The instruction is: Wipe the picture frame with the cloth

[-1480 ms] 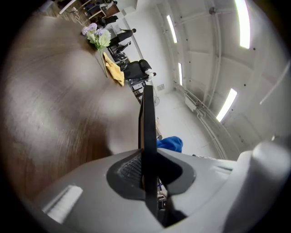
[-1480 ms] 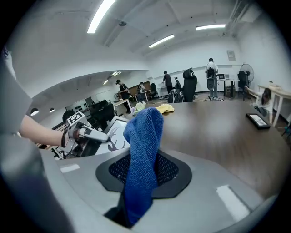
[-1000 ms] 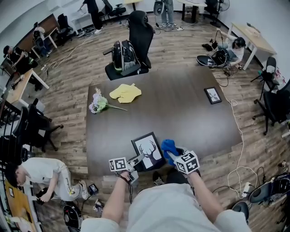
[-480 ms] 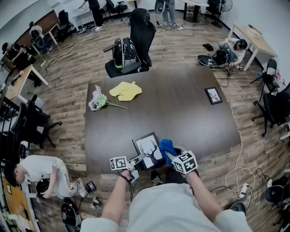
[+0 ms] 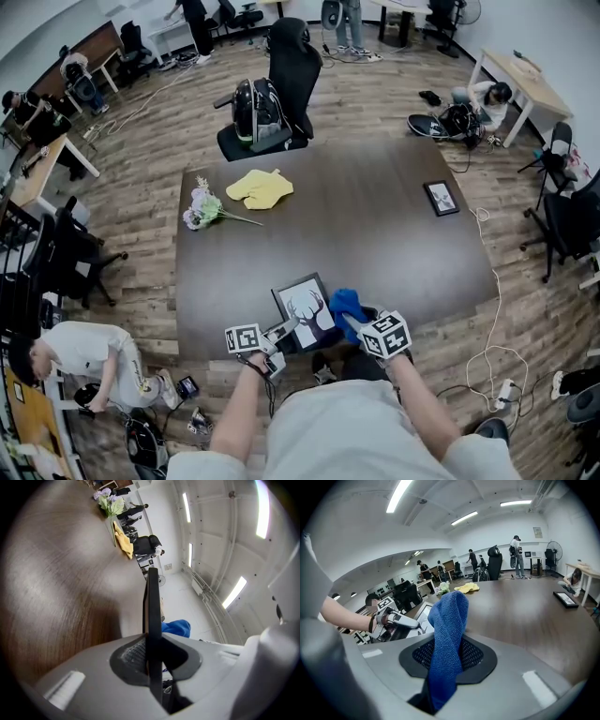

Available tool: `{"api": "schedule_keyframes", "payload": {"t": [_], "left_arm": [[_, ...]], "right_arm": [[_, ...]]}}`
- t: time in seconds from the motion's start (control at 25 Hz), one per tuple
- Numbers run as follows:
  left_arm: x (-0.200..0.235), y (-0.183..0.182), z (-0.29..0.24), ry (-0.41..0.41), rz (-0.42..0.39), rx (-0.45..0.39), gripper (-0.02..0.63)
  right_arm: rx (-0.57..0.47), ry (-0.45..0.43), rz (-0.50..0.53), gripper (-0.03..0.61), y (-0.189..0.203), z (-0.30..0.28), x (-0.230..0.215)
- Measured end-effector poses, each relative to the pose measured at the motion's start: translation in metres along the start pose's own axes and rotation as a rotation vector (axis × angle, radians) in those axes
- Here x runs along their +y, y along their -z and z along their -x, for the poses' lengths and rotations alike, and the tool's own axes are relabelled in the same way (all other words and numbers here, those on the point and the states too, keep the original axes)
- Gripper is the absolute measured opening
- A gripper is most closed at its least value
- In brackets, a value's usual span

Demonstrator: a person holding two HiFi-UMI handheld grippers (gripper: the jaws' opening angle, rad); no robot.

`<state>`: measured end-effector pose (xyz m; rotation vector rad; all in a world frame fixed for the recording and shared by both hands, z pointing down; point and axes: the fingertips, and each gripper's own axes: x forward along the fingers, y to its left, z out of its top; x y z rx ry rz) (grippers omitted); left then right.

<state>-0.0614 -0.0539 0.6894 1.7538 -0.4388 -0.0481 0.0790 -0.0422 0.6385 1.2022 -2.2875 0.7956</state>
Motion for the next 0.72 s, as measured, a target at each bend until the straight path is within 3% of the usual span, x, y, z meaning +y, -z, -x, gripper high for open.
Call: {"api": "schedule_keyframes", "payload": {"t": [0.72], "left_arm": [[-0.0068, 0.008, 0.0004, 0.005, -0.021, -0.002, 0.1]], "right_arm": [[0.001, -0.008, 0.02, 0.089, 0.0018, 0.0042, 0.0009]]}}
